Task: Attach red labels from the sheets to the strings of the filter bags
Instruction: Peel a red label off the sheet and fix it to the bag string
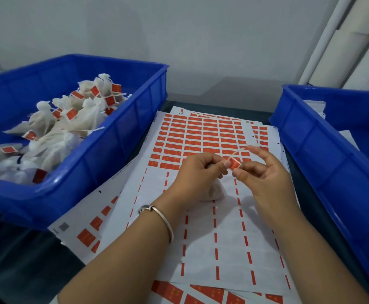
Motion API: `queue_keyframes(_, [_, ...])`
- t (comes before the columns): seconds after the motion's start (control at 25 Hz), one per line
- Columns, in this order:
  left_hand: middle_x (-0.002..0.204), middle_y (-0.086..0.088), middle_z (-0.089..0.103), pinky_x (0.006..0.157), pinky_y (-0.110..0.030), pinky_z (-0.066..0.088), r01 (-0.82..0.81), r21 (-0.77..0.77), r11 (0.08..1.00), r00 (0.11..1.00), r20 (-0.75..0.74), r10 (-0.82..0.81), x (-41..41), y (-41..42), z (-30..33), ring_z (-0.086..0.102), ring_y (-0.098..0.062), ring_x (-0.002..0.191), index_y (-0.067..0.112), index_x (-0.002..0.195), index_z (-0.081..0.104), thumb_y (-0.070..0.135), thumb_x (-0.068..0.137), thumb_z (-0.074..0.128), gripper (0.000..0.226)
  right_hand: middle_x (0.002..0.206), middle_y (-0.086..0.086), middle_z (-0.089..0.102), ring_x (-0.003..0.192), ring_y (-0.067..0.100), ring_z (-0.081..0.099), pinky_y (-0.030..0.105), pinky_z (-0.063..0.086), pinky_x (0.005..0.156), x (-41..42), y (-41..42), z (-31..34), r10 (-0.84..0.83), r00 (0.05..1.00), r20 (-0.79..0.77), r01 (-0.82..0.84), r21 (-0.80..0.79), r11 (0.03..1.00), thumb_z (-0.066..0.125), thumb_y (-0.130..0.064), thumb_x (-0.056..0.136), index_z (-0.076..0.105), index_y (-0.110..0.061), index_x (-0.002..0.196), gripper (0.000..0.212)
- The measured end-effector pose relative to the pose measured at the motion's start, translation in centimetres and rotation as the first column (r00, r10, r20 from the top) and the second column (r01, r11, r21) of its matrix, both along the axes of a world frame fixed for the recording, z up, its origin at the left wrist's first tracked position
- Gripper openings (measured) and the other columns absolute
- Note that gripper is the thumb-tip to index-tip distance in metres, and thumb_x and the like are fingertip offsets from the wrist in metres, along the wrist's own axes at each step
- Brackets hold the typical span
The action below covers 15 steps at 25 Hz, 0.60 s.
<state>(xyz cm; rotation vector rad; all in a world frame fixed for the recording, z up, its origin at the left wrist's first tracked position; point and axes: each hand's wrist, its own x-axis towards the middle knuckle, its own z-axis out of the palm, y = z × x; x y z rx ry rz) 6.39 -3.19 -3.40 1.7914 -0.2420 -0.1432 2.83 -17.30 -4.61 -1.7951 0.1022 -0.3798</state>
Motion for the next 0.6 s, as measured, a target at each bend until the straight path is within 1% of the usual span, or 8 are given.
queue_keyframes(0.08, [0.066, 0.023, 0.065, 0.056, -0.010, 0.043, 0.016, 0.030, 0.999, 1.000, -0.004, -0.016, 0.1, 0.2, 0.6, 0.061, 0.002, 0.065, 0.033, 0.070, 0.064, 0.031, 0.082, 0.066, 0.013, 0.079, -0.037, 0.065, 0.079, -0.017, 0.062, 0.000, 0.044, 0.054, 0.0, 0.1, -0.1, -0.009, 1.000, -0.011, 0.009, 0.023, 1.000, 0.071, -0.034, 0.073, 0.047, -0.046, 0.115, 0.050])
queue_keyframes(0.16, [0.068, 0.021, 0.064, 0.058, -0.010, 0.043, 0.018, 0.070, 0.997, 1.000, 0.019, -0.019, 0.1, 0.4, 1.3, 0.062, -0.001, 0.069, 0.033, 0.070, 0.064, 0.029, 0.082, 0.068, 0.013, 0.087, -0.031, 0.066, 0.080, -0.011, 0.064, 0.002, 0.045, 0.057, -0.2, 0.3, 0.0, -0.011, 1.000, -0.018, 0.012, 0.032, 0.999, 0.069, -0.040, 0.071, 0.045, -0.051, 0.119, 0.055])
queue_keyframes(0.24, [0.073, 0.020, 0.064, 0.062, -0.012, 0.044, -0.005, 0.075, 0.997, 0.999, 0.055, 0.000, -0.3, 0.8, 2.2, 0.062, -0.003, 0.074, 0.033, 0.072, 0.063, 0.029, 0.084, 0.066, 0.012, 0.091, -0.031, 0.066, 0.082, -0.010, 0.065, 0.001, 0.045, 0.056, -0.4, 0.6, 0.1, 0.005, 1.000, -0.019, -0.004, 0.018, 1.000, 0.067, -0.044, 0.069, 0.043, -0.053, 0.120, 0.057])
queue_keyframes(0.32, [0.074, 0.019, 0.065, 0.065, -0.014, 0.047, -0.080, 0.014, 0.997, 0.994, 0.075, 0.079, -0.7, 1.9, 3.6, 0.062, -0.003, 0.076, 0.032, 0.074, 0.063, 0.029, 0.084, 0.065, 0.011, 0.088, -0.034, 0.066, 0.084, -0.012, 0.064, 0.005, 0.048, 0.060, -0.7, 0.6, 0.1, 0.019, 0.999, -0.033, -0.018, 0.006, 1.000, 0.065, -0.046, 0.068, 0.046, -0.053, 0.119, 0.056])
queue_keyframes(0.4, [0.075, 0.017, 0.067, 0.068, -0.017, 0.050, -0.192, -0.076, 0.978, 0.974, 0.109, 0.200, -1.1, 3.7, 5.8, 0.063, -0.003, 0.077, 0.031, 0.075, 0.063, 0.027, 0.084, 0.064, 0.010, 0.090, -0.032, 0.067, 0.084, -0.006, 0.066, 0.012, 0.050, 0.067, -0.8, 0.5, 0.1, 0.023, 0.998, -0.060, -0.023, 0.007, 1.000, 0.064, -0.049, 0.067, 0.048, -0.053, 0.116, 0.052])
queue_keyframes(0.48, [0.079, 0.012, 0.067, 0.070, -0.020, 0.052, -0.315, -0.158, 0.936, 0.921, 0.187, 0.342, -1.6, 6.1, 8.5, 0.063, -0.004, 0.078, 0.030, 0.078, 0.062, 0.027, 0.084, 0.063, 0.007, 0.098, -0.029, 0.065, 0.087, -0.002, 0.066, 0.009, 0.049, 0.064, -0.8, 0.6, 0.1, 0.039, 0.996, -0.076, -0.039, -0.004, 0.999, 0.062, -0.051, 0.069, 0.049, -0.052, 0.117, 0.050])
queue_keyframes(0.52, [0.080, 0.011, 0.067, 0.068, -0.020, 0.052, -0.374, -0.191, 0.908, 0.881, 0.231, 0.412, -2.0, 7.5, 9.9, 0.063, -0.005, 0.077, 0.030, 0.080, 0.061, 0.027, 0.085, 0.062, 0.006, 0.100, -0.027, 0.065, 0.087, -0.001, 0.066, 0.008, 0.048, 0.063, -0.9, 0.6, 0.2, 0.048, 0.995, -0.083, -0.049, -0.011, 0.999, 0.060, -0.051, 0.069, 0.049, -0.050, 0.118, 0.050])
queue_keyframes(0.6, [0.074, 0.011, 0.067, 0.062, -0.017, 0.052, -0.472, -0.250, 0.846, 0.779, 0.331, 0.532, -2.6, 10.7, 12.2, 0.064, -0.003, 0.068, 0.027, 0.080, 0.060, 0.023, 0.088, 0.060, 0.009, 0.097, -0.025, 0.066, 0.085, 0.002, 0.068, 0.011, 0.049, 0.067, -0.8, 0.9, 0.1, 0.062, 0.993, -0.103, -0.064, -0.016, 0.998, 0.059, -0.050, 0.070, 0.051, -0.046, 0.118, 0.049])
